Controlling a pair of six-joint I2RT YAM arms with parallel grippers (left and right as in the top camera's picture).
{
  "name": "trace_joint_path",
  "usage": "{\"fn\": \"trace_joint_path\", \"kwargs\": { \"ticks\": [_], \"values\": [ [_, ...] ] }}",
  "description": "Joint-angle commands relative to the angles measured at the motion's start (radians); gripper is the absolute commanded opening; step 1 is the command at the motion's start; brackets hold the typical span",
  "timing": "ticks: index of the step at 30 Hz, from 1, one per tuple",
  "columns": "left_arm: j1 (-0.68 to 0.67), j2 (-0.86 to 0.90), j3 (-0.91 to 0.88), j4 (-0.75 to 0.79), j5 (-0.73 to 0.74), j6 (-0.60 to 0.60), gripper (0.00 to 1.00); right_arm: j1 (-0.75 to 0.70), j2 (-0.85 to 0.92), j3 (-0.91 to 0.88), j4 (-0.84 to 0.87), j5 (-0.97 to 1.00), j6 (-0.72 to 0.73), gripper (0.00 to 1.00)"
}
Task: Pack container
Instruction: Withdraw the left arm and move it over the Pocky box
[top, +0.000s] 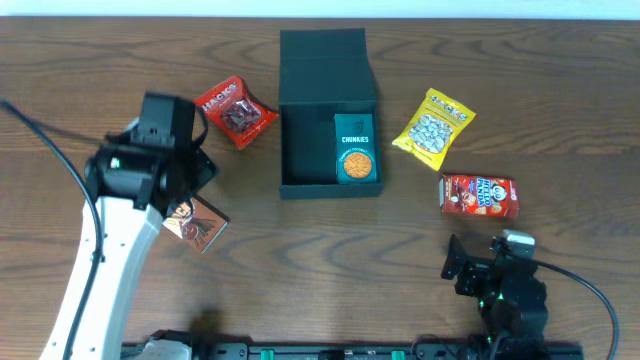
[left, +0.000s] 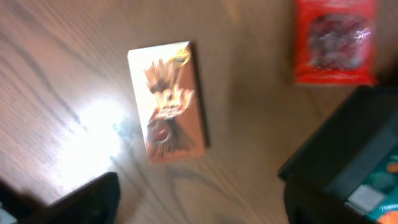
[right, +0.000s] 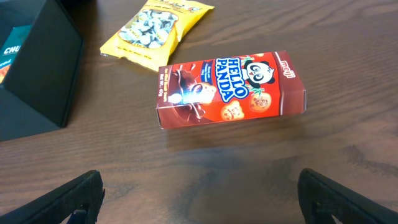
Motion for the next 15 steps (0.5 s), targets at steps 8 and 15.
{"fn": "trace_joint_path", "kwargs": {
  "ticks": [8, 15],
  "values": [
    [0.043, 0.059, -0.176, 0.104, 0.046, 0.058, 0.95, 0.006, -0.005, -0.008, -0.003, 0.000, 0.011, 0.99],
    [0.127, 0.197, -0.176, 0.124, 0.145, 0.121, 0.95, 0.006, -0.005, -0.008, -0.003, 0.000, 0.011, 0.99]
  ]
}}
